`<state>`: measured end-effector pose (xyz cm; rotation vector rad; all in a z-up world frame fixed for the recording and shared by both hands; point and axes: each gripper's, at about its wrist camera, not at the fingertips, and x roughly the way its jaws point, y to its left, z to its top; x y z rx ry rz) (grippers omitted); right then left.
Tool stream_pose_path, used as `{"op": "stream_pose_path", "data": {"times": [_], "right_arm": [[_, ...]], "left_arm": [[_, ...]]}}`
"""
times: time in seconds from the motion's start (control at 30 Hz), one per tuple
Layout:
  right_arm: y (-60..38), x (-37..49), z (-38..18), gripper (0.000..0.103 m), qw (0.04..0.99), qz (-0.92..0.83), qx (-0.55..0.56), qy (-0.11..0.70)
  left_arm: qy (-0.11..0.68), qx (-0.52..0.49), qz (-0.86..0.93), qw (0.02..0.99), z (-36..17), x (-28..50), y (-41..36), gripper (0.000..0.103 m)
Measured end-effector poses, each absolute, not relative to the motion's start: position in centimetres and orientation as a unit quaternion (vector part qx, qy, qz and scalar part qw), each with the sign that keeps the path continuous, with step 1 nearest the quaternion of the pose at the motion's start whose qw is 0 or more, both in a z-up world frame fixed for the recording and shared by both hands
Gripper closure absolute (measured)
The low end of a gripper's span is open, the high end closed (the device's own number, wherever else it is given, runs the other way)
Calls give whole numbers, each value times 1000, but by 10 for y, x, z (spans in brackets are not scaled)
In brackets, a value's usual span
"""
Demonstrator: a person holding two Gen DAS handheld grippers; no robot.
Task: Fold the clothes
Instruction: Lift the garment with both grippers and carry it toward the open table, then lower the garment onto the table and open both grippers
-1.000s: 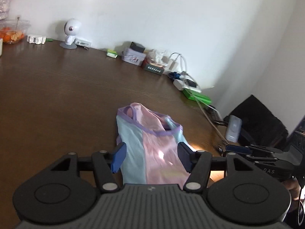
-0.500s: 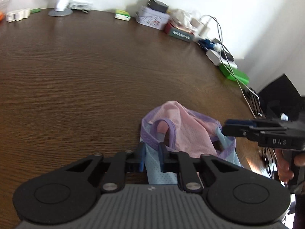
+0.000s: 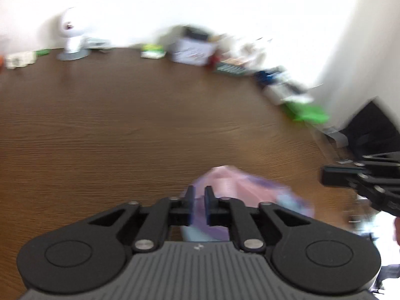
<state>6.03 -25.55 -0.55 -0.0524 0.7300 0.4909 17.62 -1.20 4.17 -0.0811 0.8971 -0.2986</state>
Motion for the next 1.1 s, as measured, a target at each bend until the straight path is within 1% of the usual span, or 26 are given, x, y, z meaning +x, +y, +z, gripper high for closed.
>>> {"op": "stream_pose_path", "data": {"times": [0.03, 0.07, 0.1, 0.2, 0.33, 0.37, 0.4, 0.47, 0.53, 0.6, 0.7, 0.83, 0.87, 0.9, 0.97, 1.1], "right_arm": [[-256, 69, -13, 93, 901, 232, -23, 367], [-256, 76, -21, 81, 896, 225, -22, 381], [-256, 81, -28, 79, 891, 225, -24, 393], [-261, 93, -43, 79, 885, 220, -9, 410], [-270, 102, -59, 79, 872, 228, 24, 432], [-269, 101, -60, 81, 868, 237, 28, 435], [-268, 100, -61, 83, 865, 246, 29, 437], [-266, 98, -62, 97, 871, 237, 27, 430], [-263, 96, -61, 101, 882, 217, 22, 417], [-264, 89, -47, 101, 900, 193, 24, 389], [-266, 61, -3, 102, 935, 156, 8, 318], [-258, -19, 53, 101, 968, 122, -53, 212], [-256, -41, 61, 101, 972, 118, -64, 193], [-253, -62, 57, 101, 972, 119, -64, 194], [-248, -105, 45, 101, 970, 121, -65, 200], [-244, -172, -25, 101, 952, 102, -71, 281]], "left_arm": [[437, -38, -134, 889, 38, 178, -13, 86], [440, -45, -134, 887, 35, 179, -13, 86], [443, -52, -133, 885, 32, 180, -13, 86], [450, -75, -135, 879, 29, 185, -12, 86], [449, -56, -140, 881, 29, 187, -20, 86], [448, -55, -142, 881, 27, 187, -21, 88], [446, -58, -141, 882, 25, 187, -21, 101], [440, -63, -137, 885, 21, 187, -23, 102], [421, -64, -138, 894, 29, 183, -23, 102], [391, -58, -142, 908, 49, 174, -22, 102], [322, -26, -145, 935, 86, 125, -24, 102], [220, 22, -147, 964, 137, 48, -28, 102], [194, 34, -148, 969, 149, 29, -29, 102], [180, 46, -147, 972, 151, 8, -33, 102], [188, 73, -141, 969, 122, -37, -45, 102], [235, 66, -123, 962, 60, -94, -53, 102]]}}
